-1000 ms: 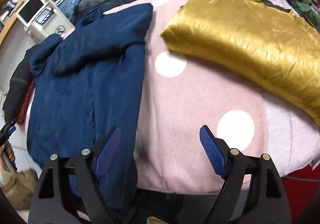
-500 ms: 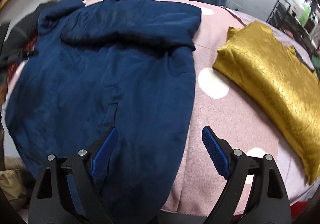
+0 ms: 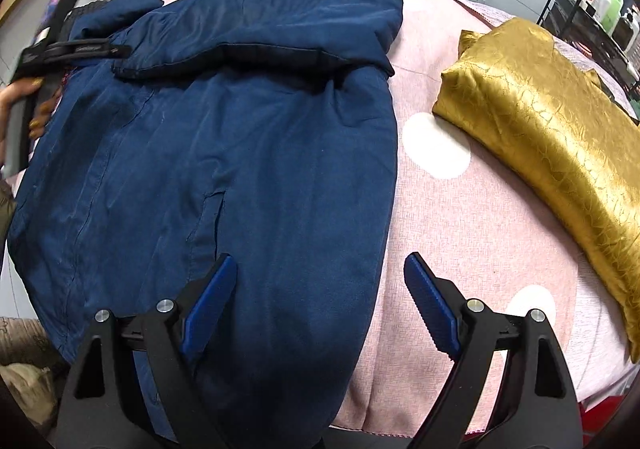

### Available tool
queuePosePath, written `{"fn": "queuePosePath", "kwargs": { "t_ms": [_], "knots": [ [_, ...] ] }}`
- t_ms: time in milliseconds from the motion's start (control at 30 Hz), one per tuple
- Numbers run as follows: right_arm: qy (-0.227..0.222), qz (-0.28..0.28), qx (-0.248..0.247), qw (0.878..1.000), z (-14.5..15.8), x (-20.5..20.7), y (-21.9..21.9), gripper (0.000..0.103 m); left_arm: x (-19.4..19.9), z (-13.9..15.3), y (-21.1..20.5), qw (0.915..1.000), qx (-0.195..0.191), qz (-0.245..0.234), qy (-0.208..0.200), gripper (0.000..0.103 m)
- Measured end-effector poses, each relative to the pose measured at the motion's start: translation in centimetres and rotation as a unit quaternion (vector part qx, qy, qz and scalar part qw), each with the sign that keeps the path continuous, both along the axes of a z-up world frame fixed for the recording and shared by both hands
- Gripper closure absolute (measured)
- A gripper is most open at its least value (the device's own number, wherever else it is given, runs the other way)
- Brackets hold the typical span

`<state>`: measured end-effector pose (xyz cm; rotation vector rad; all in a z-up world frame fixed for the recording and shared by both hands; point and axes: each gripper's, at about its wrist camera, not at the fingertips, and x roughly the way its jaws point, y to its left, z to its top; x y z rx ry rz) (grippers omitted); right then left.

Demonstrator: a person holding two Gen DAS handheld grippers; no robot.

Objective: Fold large clothes

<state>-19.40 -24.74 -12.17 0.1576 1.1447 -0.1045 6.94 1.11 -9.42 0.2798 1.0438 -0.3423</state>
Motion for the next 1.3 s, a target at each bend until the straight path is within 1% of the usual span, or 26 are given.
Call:
{"fn": "queuePosePath", "kwargs": {
  "t_ms": [100, 167, 233, 267, 300, 333, 367, 400, 433, 500, 533, 567, 633, 667, 733, 767, 800, 833, 900, 933, 967, 1033, 1100, 1167, 1233, 1300],
  "knots": [
    [-0.002, -0.006, 0.003, 1.000, 0.1, -0.2, -0.4, 0.018, 1.7, -1.4, -2.0, 0.9999, 0.009, -0.002, 0.013, 0.012],
    [-0.003, -0.012, 0.007, 1.000, 0.1, -0.5, -0.8, 0.018, 2.7, -2.3, -3.6, 0.9995, 0.002, -0.005, 0.031, 0.013],
    [-0.003, -0.019, 0.010, 1.000, 0.1, -0.8, -1.2, 0.018, 3.1, -2.8, -4.9, 0.9995, 0.003, -0.009, 0.030, 0.017],
    [-0.002, -0.022, 0.012, 1.000, 0.0, -1.0, -1.4, 0.018, 3.2, -3.0, -5.5, 0.9994, 0.007, -0.011, 0.032, 0.033],
    [-0.002, -0.025, 0.012, 1.000, 0.0, -1.1, -1.6, 0.018, 3.3, -3.1, -6.1, 0.9993, 0.016, -0.013, 0.032, 0.053],
    [0.000, -0.028, 0.012, 1.000, -0.1, -1.3, -1.8, 0.018, 3.4, -3.1, -6.7, 0.9992, 0.026, -0.012, 0.029, 0.064],
    [0.000, -0.033, 0.013, 0.999, -0.2, -1.6, -2.1, 0.018, 3.3, -2.6, -7.4, 0.9991, 0.032, -0.014, 0.024, 0.079],
    [0.000, -0.036, 0.015, 0.999, -0.2, -1.8, -2.4, 0.018, 3.1, -1.9, -8.0, 0.9992, 0.027, -0.021, 0.020, 0.086],
    [-0.001, -0.040, 0.019, 0.999, -0.2, -2.0, -2.7, 0.018, 2.9, -0.9, -8.5, 0.9993, 0.017, -0.030, 0.011, 0.086],
    [-0.002, -0.049, 0.031, 0.998, -0.3, -2.3, -3.2, 0.018, 1.7, 2.6, -10.3, 0.9974, 0.015, -0.058, -0.041, 0.089],
    [-0.002, -0.053, 0.038, 0.998, -0.4, -2.4, -3.5, 0.018, 0.7, 5.3, -11.4, 0.9932, 0.021, -0.075, -0.087, 0.089],
    [-0.001, -0.056, 0.044, 0.997, -0.5, -2.4, -3.7, 0.018, 0.1, 7.5, -11.9, 0.9891, 0.019, -0.083, -0.120, 0.089],
    [-0.002, -0.060, 0.048, 0.997, -0.4, -2.4, -4.0, 0.018, -0.9, 12.3, -12.6, 0.9799, -0.003, -0.089, -0.178, 0.089],
    [-0.005, -0.061, 0.048, 0.997, -0.2, -2.4, -4.0, 0.018, -1.2, 15.7, -12.4, 0.9730, -0.019, -0.079, -0.216, 0.092],
    [-0.009, -0.062, 0.045, 0.997, 0.1, -2.3, -3.9, 0.018, -1.0, 19.0, -11.9, 0.9648, -0.025, -0.065, -0.254, 0.092],
    [-0.012, -0.063, 0.044, 0.997, 0.2, -2.3, -3.8, 0.018, -0.3, 20.1, -11.3, 0.9663, -0.033, -0.059, -0.248, 0.092],
    [-0.015, -0.064, 0.046, 0.997, 0.3, -2.4, -3.9, 0.018, 0.5, 20.3, -10.7, 0.9690, -0.038, -0.047, -0.239, 0.092],
    [-0.016, -0.065, 0.047, 0.997, 0.4, -2.4, -4.0, 0.018, 1.2, 20.0, -10.0, 0.9717, -0.036, -0.033, -0.231, 0.092],
    [-0.018, -0.066, 0.049, 0.996, 0.4, -2.6, -4.0, 0.018, 3.0, 17.2, -8.5, 0.9803, -0.014, -0.008, -0.197, 0.092],
    [-0.017, -0.067, 0.050, 0.996, 0.3, -2.6, -4.0, 0.018, 3.7, 15.3, -7.8, 0.9839, 0.002, 0.002, -0.179, 0.092],
    [-0.016, -0.068, 0.051, 0.996, 0.3, -2.6, -4.0, 0.018, 4.4, 12.4, -6.7, 0.9874, 0.030, 0.019, -0.154, 0.092],
    [-0.012, -0.068, 0.052, 0.996, 0.1, -2.4, -4.3, 0.018, 5.4, 7.4, -4.4, 0.9905, 0.063, 0.056, -0.108, 0.095],
    [-0.012, -0.069, 0.054, 0.996, 0.0, -2.4, -4.5, 0.018, 6.3, 3.5, -2.3, 0.9920, 0.069, 0.084, -0.064, 0.096],
    [-0.010, -0.069, 0.054, 0.996, 0.0, -2.2, -4.6, 0.018, 7.0, -0.4, -0.2, 0.9916, 0.081, 0.099, -0.020, 0.095],
    [-0.009, -0.067, 0.051, 0.996, -0.1, -2.1, -4.5, 0.018, 6.8, -3.1, 0.4, 0.9909, 0.098, 0.092, -0.006, 0.095],
    [-0.009, -0.069, 0.049, 0.996, 0.0, -2.0, -4.4, 0.018, 6.1, -3.8, 0.0, 0.9899, 0.114, 0.081, -0.025, 0.092]
  ]
}}
